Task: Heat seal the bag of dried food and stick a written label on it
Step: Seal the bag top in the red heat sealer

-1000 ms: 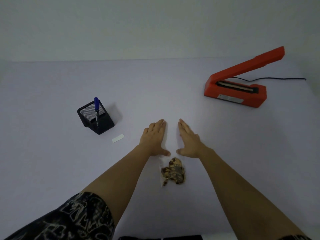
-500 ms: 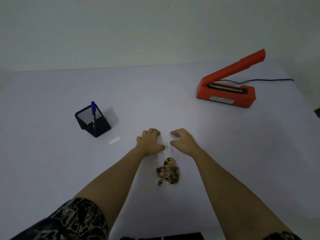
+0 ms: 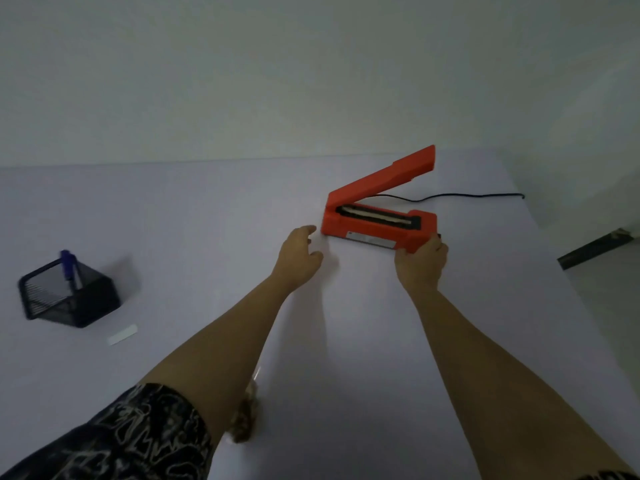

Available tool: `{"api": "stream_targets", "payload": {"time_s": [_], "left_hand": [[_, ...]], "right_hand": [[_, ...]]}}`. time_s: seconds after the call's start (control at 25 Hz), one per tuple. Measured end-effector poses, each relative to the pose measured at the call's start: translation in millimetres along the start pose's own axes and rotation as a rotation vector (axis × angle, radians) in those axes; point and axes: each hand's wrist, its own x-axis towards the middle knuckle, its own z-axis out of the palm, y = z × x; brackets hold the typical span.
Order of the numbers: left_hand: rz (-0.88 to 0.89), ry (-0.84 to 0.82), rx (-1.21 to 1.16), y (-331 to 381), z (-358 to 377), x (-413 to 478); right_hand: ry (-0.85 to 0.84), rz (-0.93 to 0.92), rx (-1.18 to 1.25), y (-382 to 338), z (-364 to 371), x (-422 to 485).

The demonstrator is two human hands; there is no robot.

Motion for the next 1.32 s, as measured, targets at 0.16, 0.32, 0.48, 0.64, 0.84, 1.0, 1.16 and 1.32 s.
{"api": "stream_targets", "payload": {"time_s": [0.16,0.32,0.48,0.64,0.84,1.0,1.16,1.32], "left_hand": [[-0.118,-0.006,-0.005,27,24,46],[-0.114,0.043,-0.026,37,29,52],[-0.088,0.025,-0.019,28,29,25],[0.007,0.033,0.02,13,36,-21],[0.09,0.02,0.199,4,42,-48],[0.147,0.014,0.365,12,43,-40],[0.145,0.057,0.204,8,37,-39],[0.12,0.023,0.084,7,33,-40]], "right_hand": [[-0.06,0.011,-0.118,25,-12,44],[-0.231,-0.094,0.06,43,-6,43],[-0.216,-0.107,0.115,64,-18,6],[-0.168,-0.081,0.088,87,-41,-47],[-0.072,-0.044,0.134,105,-55,-92],[-0.048,-0.041,0.155,108,-57,-96],[-0.045,-0.042,0.147,109,-57,-94],[-0.067,-0.05,0.145,111,-57,-94]]}}
